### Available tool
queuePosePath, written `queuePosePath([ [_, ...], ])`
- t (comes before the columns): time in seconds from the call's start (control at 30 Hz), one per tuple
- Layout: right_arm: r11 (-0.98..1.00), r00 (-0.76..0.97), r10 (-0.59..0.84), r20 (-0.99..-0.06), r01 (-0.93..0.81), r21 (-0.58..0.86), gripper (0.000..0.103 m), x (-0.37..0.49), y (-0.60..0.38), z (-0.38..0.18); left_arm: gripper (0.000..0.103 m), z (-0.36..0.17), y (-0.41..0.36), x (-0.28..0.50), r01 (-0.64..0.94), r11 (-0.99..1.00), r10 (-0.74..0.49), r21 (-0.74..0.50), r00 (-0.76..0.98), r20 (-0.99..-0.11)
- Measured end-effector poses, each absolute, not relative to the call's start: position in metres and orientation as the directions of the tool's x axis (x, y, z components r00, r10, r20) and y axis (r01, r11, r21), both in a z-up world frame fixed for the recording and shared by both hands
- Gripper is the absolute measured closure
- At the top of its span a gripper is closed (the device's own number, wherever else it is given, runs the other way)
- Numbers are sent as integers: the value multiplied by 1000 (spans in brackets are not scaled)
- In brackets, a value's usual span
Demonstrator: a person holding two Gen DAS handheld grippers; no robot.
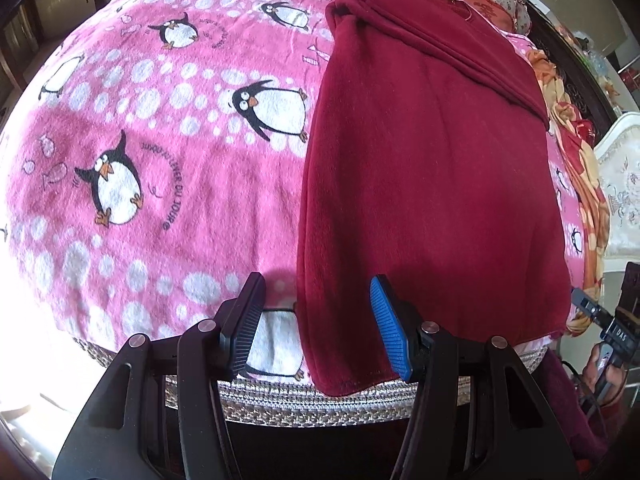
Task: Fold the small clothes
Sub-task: 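Move both open grippers along the folded sweatshirt to its hem, then grasp the sweatshirt hem with both grippers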
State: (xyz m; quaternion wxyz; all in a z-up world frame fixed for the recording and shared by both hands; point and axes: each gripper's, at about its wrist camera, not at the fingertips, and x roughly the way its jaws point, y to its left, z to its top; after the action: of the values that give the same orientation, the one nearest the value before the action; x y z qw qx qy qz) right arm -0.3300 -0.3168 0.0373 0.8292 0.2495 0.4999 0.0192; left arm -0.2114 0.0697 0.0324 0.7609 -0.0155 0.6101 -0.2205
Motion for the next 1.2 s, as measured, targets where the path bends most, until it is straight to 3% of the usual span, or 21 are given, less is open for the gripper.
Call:
queuePosePath([
  [0.27, 849, 478, 395, -785, 137, 511, 52, -335, -298, 34, 31, 32, 64, -213, 329, 897, -360, -294, 162, -919],
  [0.93, 779, 458, 520, -721, 93, 620, 53, -318, -285, 16, 20, 23, 40, -215, 375, 901, -300, -220, 170, -939],
  [1.1, 768, 454, 535, -713, 91, 634, 56, -317, -289, 15, 19, 22, 32, -215, 380, 902, -287, -206, 169, -943],
  [1.2, 777, 451, 527, -720, 86, 623, 69, -316, -290, 14, 22, 22, 29, -217, 393, 898, -284, -199, 171, -943],
])
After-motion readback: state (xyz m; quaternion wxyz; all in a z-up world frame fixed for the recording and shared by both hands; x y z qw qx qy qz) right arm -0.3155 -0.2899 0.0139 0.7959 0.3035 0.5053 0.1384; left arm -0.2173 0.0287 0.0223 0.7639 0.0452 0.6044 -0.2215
